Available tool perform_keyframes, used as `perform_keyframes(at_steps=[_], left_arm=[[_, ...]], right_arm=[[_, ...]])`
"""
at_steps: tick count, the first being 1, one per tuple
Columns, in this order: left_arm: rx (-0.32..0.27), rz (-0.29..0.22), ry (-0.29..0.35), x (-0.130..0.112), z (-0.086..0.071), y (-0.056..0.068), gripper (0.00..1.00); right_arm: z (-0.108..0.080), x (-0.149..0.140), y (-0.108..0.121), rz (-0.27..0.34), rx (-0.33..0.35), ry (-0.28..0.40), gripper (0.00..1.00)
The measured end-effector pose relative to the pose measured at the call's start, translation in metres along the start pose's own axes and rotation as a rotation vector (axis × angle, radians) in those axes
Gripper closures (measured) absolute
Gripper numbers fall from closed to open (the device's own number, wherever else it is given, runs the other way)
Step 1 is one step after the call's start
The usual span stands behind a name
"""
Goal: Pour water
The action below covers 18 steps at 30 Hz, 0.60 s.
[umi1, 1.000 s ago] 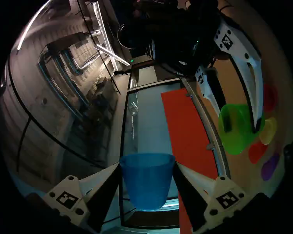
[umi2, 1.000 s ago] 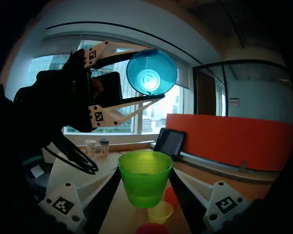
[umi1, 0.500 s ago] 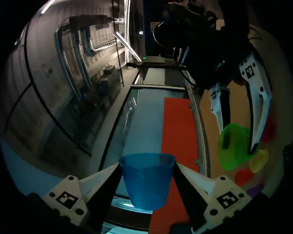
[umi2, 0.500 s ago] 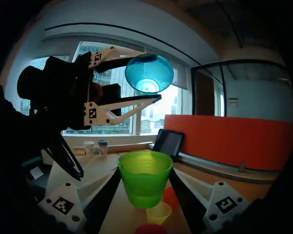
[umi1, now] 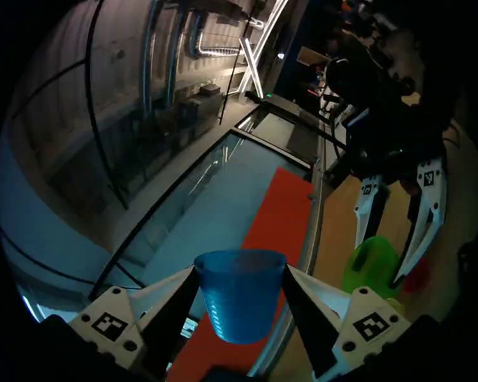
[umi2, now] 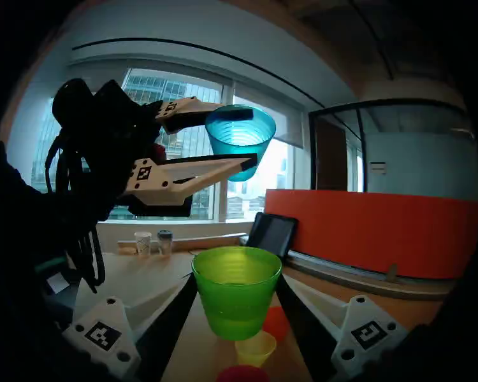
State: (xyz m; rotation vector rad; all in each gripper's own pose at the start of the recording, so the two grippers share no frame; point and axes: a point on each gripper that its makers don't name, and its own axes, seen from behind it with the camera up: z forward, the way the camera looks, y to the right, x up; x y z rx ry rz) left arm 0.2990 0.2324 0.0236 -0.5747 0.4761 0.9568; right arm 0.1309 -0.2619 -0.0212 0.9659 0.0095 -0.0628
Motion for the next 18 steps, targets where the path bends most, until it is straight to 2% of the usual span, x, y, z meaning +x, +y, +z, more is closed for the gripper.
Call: perform_keyframes(at_steps=[6,18], left_arm=[[-0.012,-0.176,-0.024,-0.007,-0.001,-0.003,0.13],[-0.037,-0.479,-0.036,-0.017,-0.001,-0.007,0.13]], right_arm=[[-0.001,0.001,0.001,0.0,-0.001,0.002,0.11],[-0.001,0.004,-0.001,-0.002,-0.002,0.006,0.11]])
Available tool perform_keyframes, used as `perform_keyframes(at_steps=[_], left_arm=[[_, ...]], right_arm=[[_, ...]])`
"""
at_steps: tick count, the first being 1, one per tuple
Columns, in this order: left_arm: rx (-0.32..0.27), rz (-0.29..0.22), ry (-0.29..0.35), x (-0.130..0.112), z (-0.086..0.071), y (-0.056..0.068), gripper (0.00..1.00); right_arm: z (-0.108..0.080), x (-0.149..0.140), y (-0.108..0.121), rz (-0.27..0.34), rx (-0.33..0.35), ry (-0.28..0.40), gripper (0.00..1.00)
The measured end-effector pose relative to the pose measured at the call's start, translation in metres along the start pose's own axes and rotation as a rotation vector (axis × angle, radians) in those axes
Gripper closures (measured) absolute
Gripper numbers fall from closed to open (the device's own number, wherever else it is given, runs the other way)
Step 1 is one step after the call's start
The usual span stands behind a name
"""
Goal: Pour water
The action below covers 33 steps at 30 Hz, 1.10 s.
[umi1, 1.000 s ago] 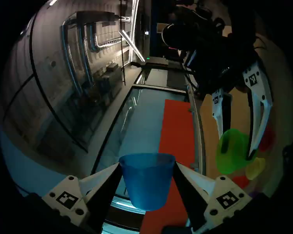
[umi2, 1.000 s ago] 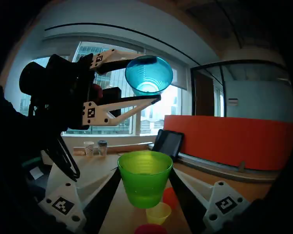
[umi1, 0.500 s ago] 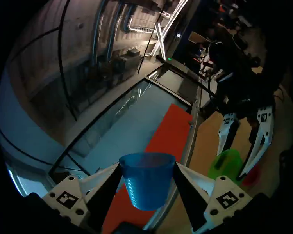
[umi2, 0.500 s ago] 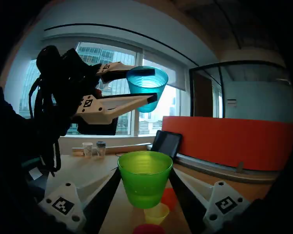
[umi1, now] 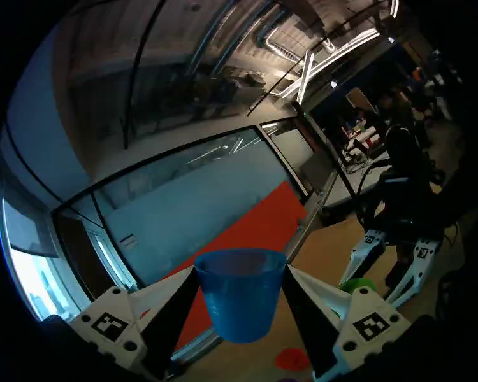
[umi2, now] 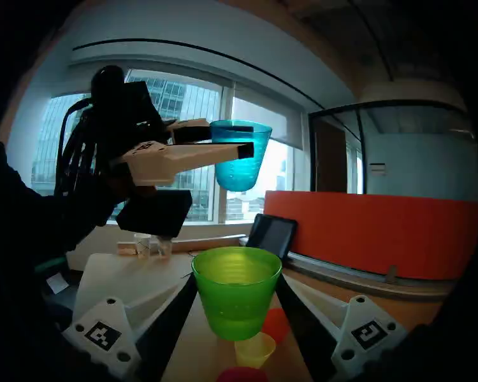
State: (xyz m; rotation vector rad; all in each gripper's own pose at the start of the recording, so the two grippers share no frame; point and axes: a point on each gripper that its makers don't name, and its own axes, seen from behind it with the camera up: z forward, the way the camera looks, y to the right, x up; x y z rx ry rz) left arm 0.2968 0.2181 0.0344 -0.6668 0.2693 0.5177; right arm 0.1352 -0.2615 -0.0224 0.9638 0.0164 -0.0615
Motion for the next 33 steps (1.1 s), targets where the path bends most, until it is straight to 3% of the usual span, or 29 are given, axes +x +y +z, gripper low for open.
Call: perform_keyframes(at_steps=[12,18,24,33], left_arm=[[-0.058,-0.344,-0.007,-0.001,0.0,-0.001,0.13],[-0.103,-0.462,-0.007,-0.001,-0.001,0.004,0.13],[-0.133,-0.499,-0.018,-0.005,-0.003,0.011,0.13],[-0.122,-0.471,-0.056,-0.025,-0.01,0.011,0.13]], right_arm=[[0.001,0.004,0.0,-0.002,-0.002,0.005,0.11],[0.0,0.006,-0.001,-0.006,-0.003,0.007,0.11],[0.001,0.005,-0.002,-0.004,-0.005,0.005,0.11],[-0.003,0.002,0.004,-0.003,-0.022,-0.011,0.11]])
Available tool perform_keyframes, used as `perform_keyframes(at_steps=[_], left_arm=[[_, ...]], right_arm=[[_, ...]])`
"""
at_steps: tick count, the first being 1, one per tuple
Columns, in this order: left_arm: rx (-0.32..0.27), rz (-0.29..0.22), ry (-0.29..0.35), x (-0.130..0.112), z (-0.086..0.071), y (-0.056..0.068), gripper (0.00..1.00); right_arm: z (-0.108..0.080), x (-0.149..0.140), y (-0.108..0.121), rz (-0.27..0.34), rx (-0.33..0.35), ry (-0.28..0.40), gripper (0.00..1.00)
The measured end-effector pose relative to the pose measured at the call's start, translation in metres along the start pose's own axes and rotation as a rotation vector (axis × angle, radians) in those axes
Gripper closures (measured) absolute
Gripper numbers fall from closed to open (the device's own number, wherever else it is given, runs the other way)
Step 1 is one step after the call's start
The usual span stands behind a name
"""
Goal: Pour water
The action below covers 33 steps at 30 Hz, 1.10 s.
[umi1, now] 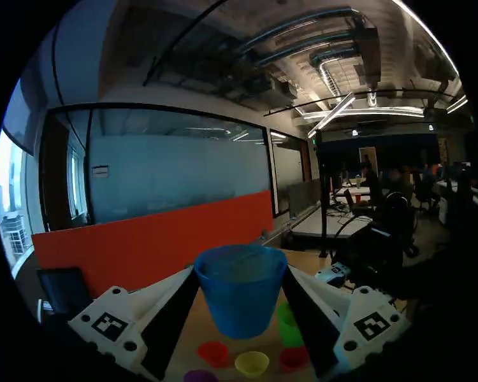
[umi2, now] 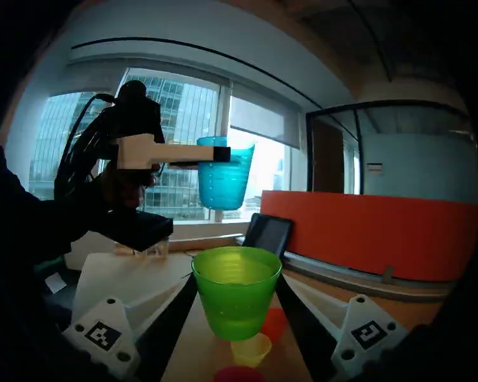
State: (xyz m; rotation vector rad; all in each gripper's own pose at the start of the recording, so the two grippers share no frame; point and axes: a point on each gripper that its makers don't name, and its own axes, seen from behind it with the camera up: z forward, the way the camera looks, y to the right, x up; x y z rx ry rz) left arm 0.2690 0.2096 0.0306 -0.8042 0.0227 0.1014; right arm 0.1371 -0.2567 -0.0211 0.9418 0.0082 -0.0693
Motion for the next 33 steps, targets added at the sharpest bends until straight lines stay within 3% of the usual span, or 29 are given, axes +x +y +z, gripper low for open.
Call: perform_keyframes(at_steps=[12,33], left_arm=[[0.037,-0.014,-0.063,-0.048,-0.016,-0.01,0.13],[0.063,-0.057,-0.16,-0.121,-0.037,-0.018,0.12]], right_arm=[[-0.019,-0.007,0.03,0.0,-0.07,-0.041,0.11],[-0.055,-0.013,0.083,0.009,-0.195,-0.098,0.11]])
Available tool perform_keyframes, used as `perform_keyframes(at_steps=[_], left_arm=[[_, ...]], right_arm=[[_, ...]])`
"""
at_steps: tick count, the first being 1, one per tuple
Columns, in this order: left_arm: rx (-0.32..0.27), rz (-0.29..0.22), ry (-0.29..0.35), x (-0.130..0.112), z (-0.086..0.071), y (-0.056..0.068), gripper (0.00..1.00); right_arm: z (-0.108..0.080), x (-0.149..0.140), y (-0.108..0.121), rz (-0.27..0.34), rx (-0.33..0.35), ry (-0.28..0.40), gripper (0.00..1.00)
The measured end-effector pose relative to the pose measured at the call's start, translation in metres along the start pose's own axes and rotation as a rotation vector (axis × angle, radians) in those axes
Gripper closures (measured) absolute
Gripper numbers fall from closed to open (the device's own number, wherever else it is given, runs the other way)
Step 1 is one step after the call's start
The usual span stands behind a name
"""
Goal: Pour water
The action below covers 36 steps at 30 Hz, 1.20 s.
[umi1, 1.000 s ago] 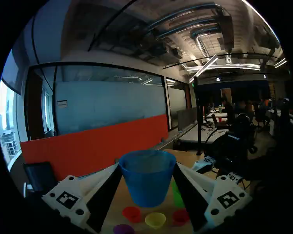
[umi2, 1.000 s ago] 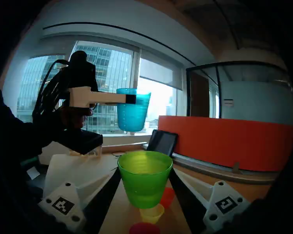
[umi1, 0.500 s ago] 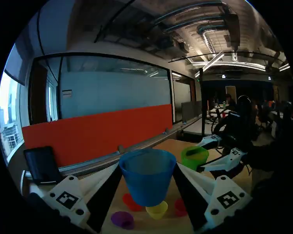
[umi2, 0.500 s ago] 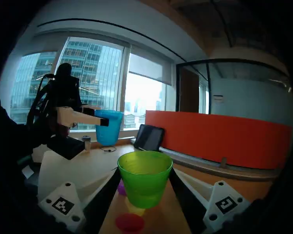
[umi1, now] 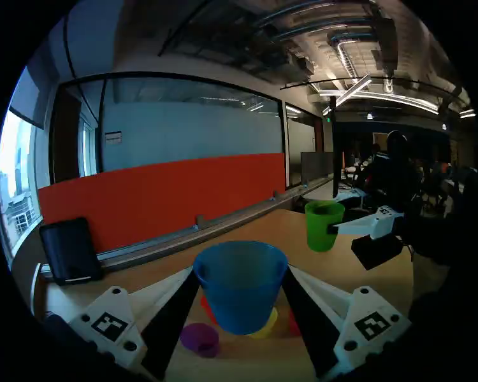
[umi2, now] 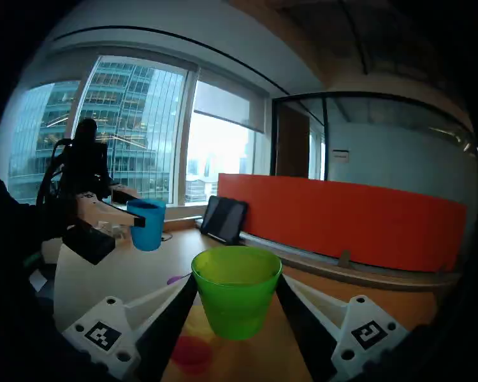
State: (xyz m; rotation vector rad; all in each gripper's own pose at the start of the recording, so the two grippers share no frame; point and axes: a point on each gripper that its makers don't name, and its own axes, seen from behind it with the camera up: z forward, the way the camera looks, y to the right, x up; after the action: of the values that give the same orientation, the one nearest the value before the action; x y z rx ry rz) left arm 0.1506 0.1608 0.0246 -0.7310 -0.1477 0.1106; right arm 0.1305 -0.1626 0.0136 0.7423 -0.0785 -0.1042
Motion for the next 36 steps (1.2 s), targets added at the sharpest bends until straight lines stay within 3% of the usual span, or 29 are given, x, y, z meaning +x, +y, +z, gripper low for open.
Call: perform_keyframes(at_steps=[17,27,36], left_arm=[[0.001,0.011,-0.142,-0.073,-0.001,0.002,0.12],[-0.015,0.049,-0.226,-0.115,-0.001,0.011,0.12],[-0.042,0.044,-0.289,-0.146,-0.001,0.019,0.12]], right_arm=[[-0.011,-0.021,0.021,0.022,-0.02,-0.082,0.11],[-0.015,-0.049,0.027,0.038,-0.018,-0.174,0.11],[-0.017,-0.078,0.028,0.037,-0.003,-0.263,0.11]])
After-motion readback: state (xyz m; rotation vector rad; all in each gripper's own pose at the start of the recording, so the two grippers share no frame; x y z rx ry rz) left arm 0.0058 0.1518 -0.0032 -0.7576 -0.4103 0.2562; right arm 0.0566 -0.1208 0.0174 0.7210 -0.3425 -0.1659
